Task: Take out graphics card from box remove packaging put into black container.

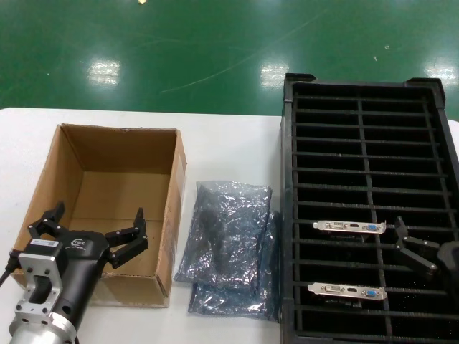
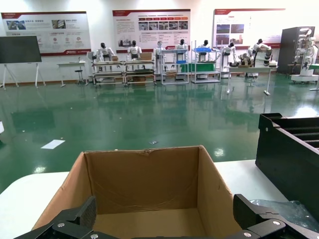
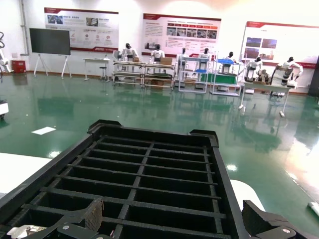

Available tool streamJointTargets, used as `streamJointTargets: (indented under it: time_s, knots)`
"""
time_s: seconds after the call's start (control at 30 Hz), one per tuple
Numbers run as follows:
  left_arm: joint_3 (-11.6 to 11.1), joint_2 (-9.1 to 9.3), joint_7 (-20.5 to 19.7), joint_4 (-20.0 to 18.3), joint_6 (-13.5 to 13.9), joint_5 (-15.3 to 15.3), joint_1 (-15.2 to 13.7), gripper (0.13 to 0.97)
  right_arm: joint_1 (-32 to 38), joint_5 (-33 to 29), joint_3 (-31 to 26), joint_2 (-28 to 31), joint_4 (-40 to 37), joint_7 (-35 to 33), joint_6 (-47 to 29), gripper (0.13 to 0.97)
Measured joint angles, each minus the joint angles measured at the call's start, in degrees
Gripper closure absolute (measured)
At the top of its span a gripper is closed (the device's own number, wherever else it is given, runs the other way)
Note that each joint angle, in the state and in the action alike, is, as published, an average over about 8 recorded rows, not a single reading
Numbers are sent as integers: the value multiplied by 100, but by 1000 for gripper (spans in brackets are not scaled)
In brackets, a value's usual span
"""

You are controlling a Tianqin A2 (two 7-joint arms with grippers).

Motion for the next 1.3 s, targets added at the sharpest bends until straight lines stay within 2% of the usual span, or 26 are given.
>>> streamJointTargets:
  time_s: [1.3]
  knots:
    - [0,0,0,0,0,0,0,132,0,0,0,0,0,0,0,129]
